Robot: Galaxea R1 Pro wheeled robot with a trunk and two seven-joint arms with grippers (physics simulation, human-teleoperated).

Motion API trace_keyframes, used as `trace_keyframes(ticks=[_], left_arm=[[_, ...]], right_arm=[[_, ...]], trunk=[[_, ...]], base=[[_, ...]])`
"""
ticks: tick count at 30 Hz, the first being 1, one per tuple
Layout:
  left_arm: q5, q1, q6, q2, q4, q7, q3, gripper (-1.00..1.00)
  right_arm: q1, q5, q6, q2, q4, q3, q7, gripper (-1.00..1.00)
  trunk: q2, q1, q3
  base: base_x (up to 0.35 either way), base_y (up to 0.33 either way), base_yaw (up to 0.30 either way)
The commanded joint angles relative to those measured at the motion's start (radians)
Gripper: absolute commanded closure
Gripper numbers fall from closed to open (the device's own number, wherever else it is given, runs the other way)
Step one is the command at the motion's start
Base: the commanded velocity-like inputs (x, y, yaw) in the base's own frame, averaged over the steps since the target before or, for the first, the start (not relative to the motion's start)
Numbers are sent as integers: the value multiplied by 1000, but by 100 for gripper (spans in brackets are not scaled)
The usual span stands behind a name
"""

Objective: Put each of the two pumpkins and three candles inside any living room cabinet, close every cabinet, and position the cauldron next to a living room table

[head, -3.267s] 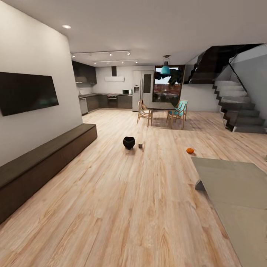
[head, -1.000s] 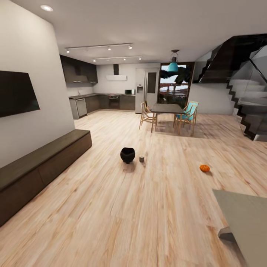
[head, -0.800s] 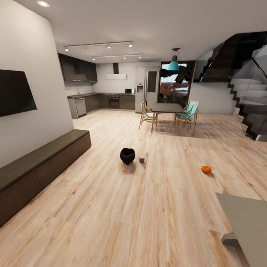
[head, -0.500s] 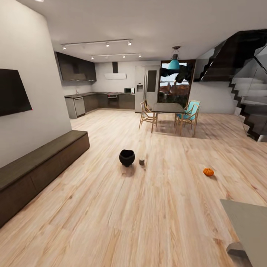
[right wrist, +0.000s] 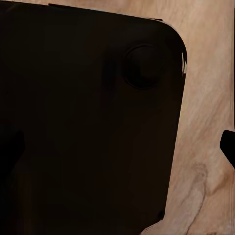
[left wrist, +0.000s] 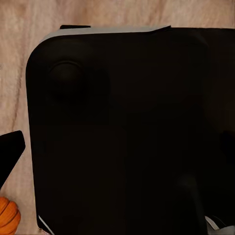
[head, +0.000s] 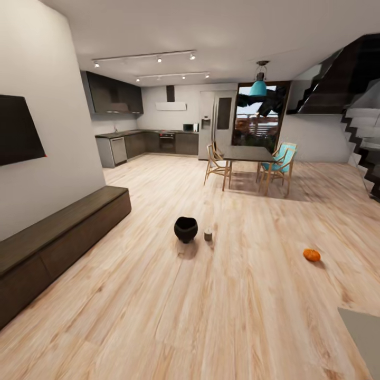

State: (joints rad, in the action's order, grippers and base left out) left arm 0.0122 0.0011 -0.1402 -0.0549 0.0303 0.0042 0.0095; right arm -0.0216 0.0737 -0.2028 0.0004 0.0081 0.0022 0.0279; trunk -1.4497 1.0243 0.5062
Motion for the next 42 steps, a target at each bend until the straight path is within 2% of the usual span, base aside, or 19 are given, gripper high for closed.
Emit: trace_keyframes(ticks=[1,8,22,34,42], left_arm=[[2,0,-2,-1,1,0,1,-100],[4,0,-1,-1,0,0,4,-100],[6,0,-2,3,0,-1,3,-100],[6,0,-2,1,0,-1,4,-100],[6,0,-2,0,0,-2,4,-100]], right_arm=[[0,8,-4,0,1,-1,0,-100],[0,8,-4,0,0,-1,0,-100],[0,7,-4,0,1,-1,0,-100],[0,11,-5,0,3,-1,0,-100],[0,15,-60,-1,6,-1,0,-100]], trunk=[[0,1,2],[0,1,8],[0,1,9],[0,1,19],[0,1,20]], base=[[342,0,194],[342,0,164],[342,16,11],[337,136,56],[262,238,10]])
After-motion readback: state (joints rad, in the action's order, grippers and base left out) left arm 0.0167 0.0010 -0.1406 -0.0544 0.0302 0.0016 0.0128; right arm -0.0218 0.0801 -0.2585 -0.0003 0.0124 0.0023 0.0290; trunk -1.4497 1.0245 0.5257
